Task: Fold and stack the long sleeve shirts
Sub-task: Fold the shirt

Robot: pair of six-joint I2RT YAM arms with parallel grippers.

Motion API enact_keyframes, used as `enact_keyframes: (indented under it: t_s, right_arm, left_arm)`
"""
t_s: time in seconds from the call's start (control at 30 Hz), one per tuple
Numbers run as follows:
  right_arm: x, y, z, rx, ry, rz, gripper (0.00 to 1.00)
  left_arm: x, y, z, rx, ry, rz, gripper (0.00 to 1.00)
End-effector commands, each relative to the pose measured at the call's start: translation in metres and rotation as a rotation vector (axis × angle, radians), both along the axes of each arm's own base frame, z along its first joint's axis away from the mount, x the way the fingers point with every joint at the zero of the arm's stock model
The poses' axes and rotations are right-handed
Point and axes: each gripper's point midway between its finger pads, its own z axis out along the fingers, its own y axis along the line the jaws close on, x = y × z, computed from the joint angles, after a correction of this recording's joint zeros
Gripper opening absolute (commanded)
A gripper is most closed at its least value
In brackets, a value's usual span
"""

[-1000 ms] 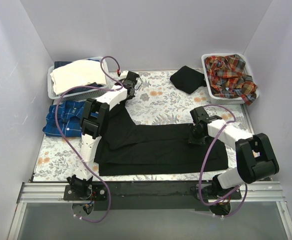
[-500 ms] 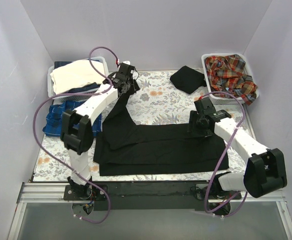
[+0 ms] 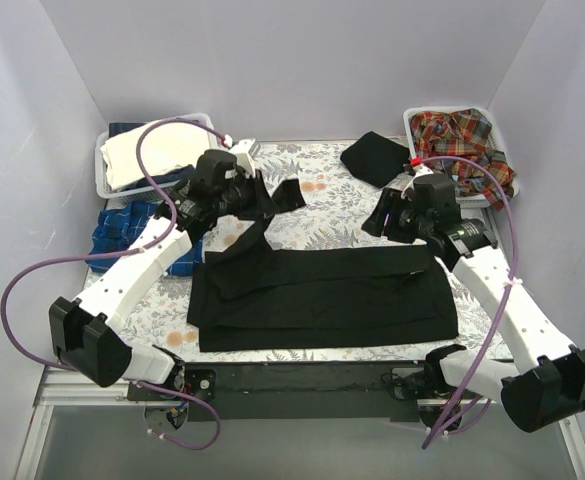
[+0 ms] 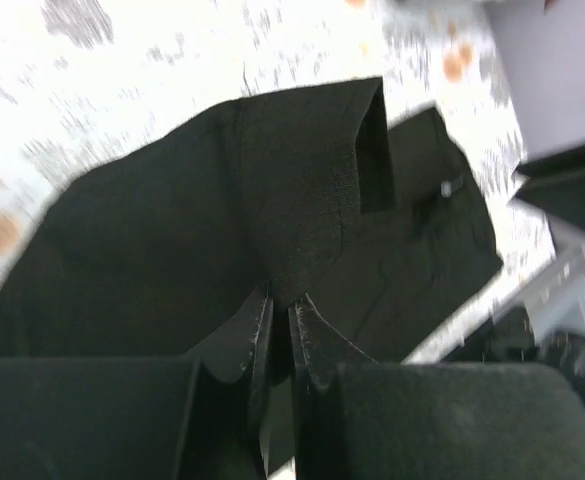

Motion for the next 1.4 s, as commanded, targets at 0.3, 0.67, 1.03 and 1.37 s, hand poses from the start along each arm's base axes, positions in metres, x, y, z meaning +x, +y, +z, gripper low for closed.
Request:
enact_keyframes:
  t_s: [0.3,0.67,1.03,1.37]
  right_arm:
    - [-0.019,0.100,0.065,0.355,-0.118,0.325,0.68]
    - [-0.033,0.133,0.014,0.340,0.056,0.339,0.71]
    - [-0.073,0.110,-0.041,0.140,0.262,0.253,0.68]
    - [-0.109,0.093,-0.064,0.083,0.406,0.285,0.68]
  left_arm:
    - [-0.090,-0.036,-0.025,-0.094,0.092,-0.284,0.00]
    - [-0.127,-0.068,-0.067,-0.034,0.144,-0.331,0.00]
    - [-0.122,-0.072,-0.093,0.063,0.124,-0.227,0.00]
    - [-0.127,-0.076,-0.105,0.109,0.112,-0.207,0.00]
